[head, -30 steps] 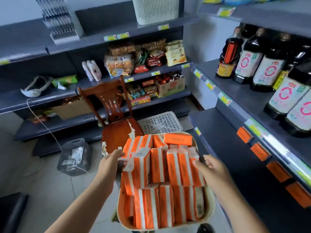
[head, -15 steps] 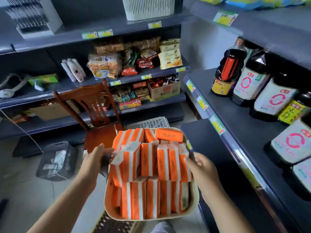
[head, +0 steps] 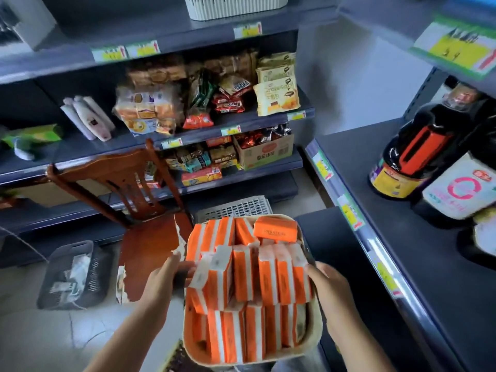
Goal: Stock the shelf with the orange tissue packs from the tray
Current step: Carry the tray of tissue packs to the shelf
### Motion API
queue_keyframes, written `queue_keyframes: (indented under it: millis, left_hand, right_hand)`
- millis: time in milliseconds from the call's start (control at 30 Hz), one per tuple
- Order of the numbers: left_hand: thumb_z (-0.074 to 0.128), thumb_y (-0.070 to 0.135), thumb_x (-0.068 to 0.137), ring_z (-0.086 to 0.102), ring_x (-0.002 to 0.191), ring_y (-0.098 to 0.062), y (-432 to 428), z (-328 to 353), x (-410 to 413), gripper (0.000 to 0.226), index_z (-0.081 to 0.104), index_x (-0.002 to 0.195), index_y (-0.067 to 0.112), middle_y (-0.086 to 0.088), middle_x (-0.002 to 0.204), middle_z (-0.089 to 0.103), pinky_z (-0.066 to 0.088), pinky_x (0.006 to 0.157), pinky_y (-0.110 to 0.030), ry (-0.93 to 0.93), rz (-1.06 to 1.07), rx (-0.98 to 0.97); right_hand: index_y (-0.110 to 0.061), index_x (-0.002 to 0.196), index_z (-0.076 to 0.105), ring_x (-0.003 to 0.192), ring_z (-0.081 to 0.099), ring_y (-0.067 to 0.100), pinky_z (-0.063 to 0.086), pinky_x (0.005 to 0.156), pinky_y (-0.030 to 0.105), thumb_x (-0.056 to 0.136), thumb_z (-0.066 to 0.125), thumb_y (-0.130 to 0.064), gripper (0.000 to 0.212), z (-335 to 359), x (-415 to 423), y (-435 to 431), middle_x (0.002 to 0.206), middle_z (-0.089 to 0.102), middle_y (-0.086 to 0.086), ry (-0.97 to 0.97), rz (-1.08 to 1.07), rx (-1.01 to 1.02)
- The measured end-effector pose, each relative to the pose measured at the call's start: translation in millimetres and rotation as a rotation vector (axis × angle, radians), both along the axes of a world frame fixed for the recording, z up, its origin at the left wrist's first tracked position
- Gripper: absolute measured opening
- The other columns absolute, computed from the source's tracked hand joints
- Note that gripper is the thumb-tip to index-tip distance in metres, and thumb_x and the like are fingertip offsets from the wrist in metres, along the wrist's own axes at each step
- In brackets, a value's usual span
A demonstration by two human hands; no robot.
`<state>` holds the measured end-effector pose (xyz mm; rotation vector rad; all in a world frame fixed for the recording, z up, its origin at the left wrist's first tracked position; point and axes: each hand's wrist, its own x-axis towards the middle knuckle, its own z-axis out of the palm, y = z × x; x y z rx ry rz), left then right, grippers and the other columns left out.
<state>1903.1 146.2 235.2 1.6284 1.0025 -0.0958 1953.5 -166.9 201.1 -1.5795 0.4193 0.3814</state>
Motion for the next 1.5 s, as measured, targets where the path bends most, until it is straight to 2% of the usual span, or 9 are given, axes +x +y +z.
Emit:
queue_keyframes:
  millis: [233, 367, 567, 667, 800, 933, 1267, 1400, 1500]
  left_hand:
    - [0.042, 0.044, 0.107, 0.073, 0.084, -0.035, 14.5, -31.7, 41.9, 0.053, 0.083, 0.097, 0.013, -0.013, 0.093, 0.079, 0.058, 0.083, -0.043, 0.041, -0.044, -0.028]
    - [0.04, 0.049, 0.107, 0.076, 0.094, -0.031, 22.0, -40.3, 56.5, 0.055, 0.084, 0.101, 0.017, -0.006, 0.098, 0.081, 0.059, 0.09, -0.044, 0.082, -0.127, -0.089]
    - [0.039, 0.054, 0.107, 0.078, 0.088, -0.029, 39.4, -62.0, 101.5, 0.056, 0.075, 0.111, 0.013, -0.011, 0.096, 0.08, 0.057, 0.098, -0.052, 0.163, -0.297, -0.206]
    - [0.037, 0.051, 0.109, 0.078, 0.079, -0.028, 58.5, -88.8, 125.7, 0.054, 0.068, 0.112, 0.007, -0.012, 0.088, 0.079, 0.062, 0.078, -0.043, 0.168, -0.368, -0.259]
    - [0.042, 0.031, 0.108, 0.049, 0.036, -0.019, 77.7, -116.9, 154.0, 0.055, 0.063, 0.062, 0.01, -0.016, 0.047, 0.044, 0.039, 0.045, -0.028, 0.194, -0.386, -0.274]
    - [0.061, 0.052, 0.086, 0.063, 0.066, -0.037, 87.0, -162.0, 174.0, 0.047, 0.068, 0.102, 0.009, -0.022, 0.081, 0.069, 0.05, 0.056, -0.039, 0.264, -0.48, -0.328]
    - [0.06, 0.042, 0.079, 0.07, 0.078, -0.028, 25.2, -254.6, 184.9, 0.026, 0.076, 0.08, 0.022, -0.005, 0.079, 0.074, 0.057, 0.078, -0.051, 0.313, -0.697, -0.072]
    - [0.05, 0.057, 0.082, 0.067, 0.094, -0.021, -19.2, -301.4, 156.5, 0.041, 0.071, 0.1, 0.028, 0.004, 0.093, 0.073, 0.053, 0.086, -0.039, 0.217, -0.693, 0.157]
    - [0.049, 0.059, 0.087, 0.068, 0.102, -0.019, -34.6, -369.9, 140.5, 0.043, 0.072, 0.109, 0.029, 0.005, 0.1, 0.075, 0.054, 0.092, -0.043, 0.129, -0.682, 0.232]
  right_hand:
    - [0.005, 0.091, 0.063, 0.072, 0.063, 0.026, 0.045, 0.071, 0.042, 0.082, 0.07, -0.034, 0.04, -30.2, 46.7, 4.1, 0.091, 0.068, 0.03, 0.089, -0.057, 0.065]
    - [-0.007, 0.084, 0.072, 0.072, 0.067, 0.029, 0.048, 0.072, 0.043, 0.091, 0.062, -0.022, 0.019, -40.1, 57.0, 7.2, 0.086, 0.074, 0.022, 0.152, -0.111, 0.067]
    - [0.003, 0.08, 0.057, 0.072, 0.058, 0.028, 0.041, 0.072, 0.044, 0.061, 0.069, -0.041, 0.049, -55.3, 67.9, 30.3, 0.078, 0.065, 0.021, 0.206, -0.288, 0.021]
    - [-0.008, 0.071, 0.055, 0.069, 0.052, 0.025, 0.038, 0.07, 0.043, 0.061, 0.07, -0.037, 0.034, -67.5, 69.0, 48.3, 0.071, 0.056, 0.013, 0.259, -0.406, -0.013]
    - [-0.008, 0.066, 0.061, 0.063, 0.057, 0.025, 0.041, 0.067, 0.039, 0.076, 0.078, -0.025, 0.025, -88.0, 54.8, 61.3, 0.068, 0.057, 0.011, 0.39, -0.568, -0.045]
    - [-0.016, 0.078, 0.064, 0.064, 0.06, 0.013, 0.045, 0.062, 0.029, 0.08, 0.08, -0.014, 0.017, -96.4, 25.4, 68.8, 0.072, 0.061, 0.003, 0.421, -0.692, -0.065]
    - [-0.006, 0.086, 0.071, 0.083, 0.067, 0.028, 0.051, 0.079, 0.044, 0.092, 0.068, -0.025, 0.02, -181.5, -51.6, 46.0, 0.089, 0.072, 0.018, 0.663, -0.524, -0.19]
    - [-0.002, 0.09, 0.061, 0.078, 0.06, 0.028, 0.049, 0.073, 0.042, 0.093, 0.067, -0.019, 0.019, -247.0, -65.9, 39.7, 0.086, 0.063, 0.021, 0.753, -0.393, -0.212]
    - [0.002, 0.09, 0.062, 0.082, 0.059, 0.028, 0.053, 0.096, 0.055, 0.09, 0.072, -0.021, 0.025, -307.8, -73.6, 26.1, 0.086, 0.059, 0.015, 0.886, -0.385, -0.156]
